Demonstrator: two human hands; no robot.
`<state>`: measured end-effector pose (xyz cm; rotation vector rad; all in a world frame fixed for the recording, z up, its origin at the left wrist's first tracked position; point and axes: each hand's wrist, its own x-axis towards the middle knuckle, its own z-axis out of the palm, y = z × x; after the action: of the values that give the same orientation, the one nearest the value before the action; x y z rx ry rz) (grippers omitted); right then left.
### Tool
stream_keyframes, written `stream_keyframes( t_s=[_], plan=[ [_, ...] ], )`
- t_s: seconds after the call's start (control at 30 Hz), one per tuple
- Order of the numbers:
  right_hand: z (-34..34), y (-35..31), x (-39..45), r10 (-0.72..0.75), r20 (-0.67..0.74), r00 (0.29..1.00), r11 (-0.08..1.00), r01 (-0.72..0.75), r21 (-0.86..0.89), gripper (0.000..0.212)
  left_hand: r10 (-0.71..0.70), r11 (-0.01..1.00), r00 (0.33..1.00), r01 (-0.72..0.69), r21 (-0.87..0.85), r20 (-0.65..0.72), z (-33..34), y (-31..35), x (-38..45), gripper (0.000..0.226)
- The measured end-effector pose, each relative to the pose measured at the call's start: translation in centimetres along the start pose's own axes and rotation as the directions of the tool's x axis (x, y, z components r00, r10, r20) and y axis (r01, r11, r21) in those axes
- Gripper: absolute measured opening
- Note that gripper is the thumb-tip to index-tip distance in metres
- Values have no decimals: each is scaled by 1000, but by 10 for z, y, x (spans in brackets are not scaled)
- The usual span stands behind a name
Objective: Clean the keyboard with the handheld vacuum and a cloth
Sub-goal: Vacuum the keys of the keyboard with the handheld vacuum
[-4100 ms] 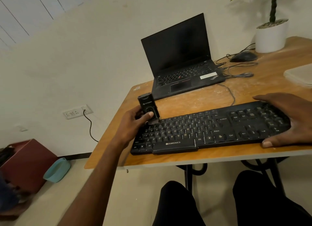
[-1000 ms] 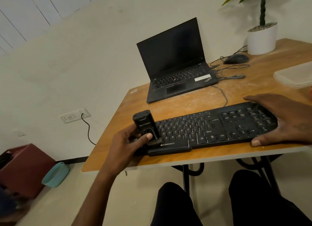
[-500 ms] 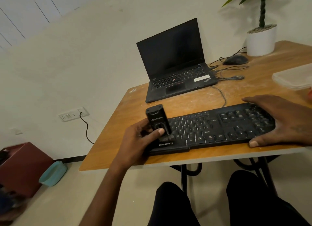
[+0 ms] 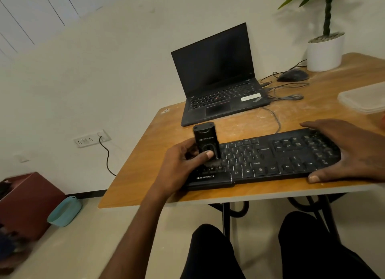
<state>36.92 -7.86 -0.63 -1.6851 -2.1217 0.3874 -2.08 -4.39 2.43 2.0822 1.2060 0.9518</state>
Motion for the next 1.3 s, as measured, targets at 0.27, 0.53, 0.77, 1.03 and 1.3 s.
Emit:
stream_keyframes(
  t_s=[0.27, 0.53, 0.77, 1.03, 1.3],
  plan=[
    [2, -1, 3, -4, -3, 1000, 1000, 4, 3, 124, -97, 994, 992, 101, 48, -82, -36, -20, -17, 32],
    [0, -1, 1, 7, 15, 1000, 1000, -7, -8, 125, -37, 998, 998, 39, 43, -45, -1, -2, 18, 34],
    [0, 1, 1, 16, 6, 1000, 1000, -16, -3, 132, -27, 1000, 998, 28, -12, 59, -17, -7, -20, 32],
    [0, 4, 3, -3, 1, 1000, 1000, 3, -13, 123, -27, 998, 1000, 27, 56, 9, -19, -6, 0, 30],
    [-1, 2, 0, -12, 5, 1000, 1000, 12, -11, 123, -93, 989, 995, 97, 111, -40, -20, -19, 47, 31]
  ],
)
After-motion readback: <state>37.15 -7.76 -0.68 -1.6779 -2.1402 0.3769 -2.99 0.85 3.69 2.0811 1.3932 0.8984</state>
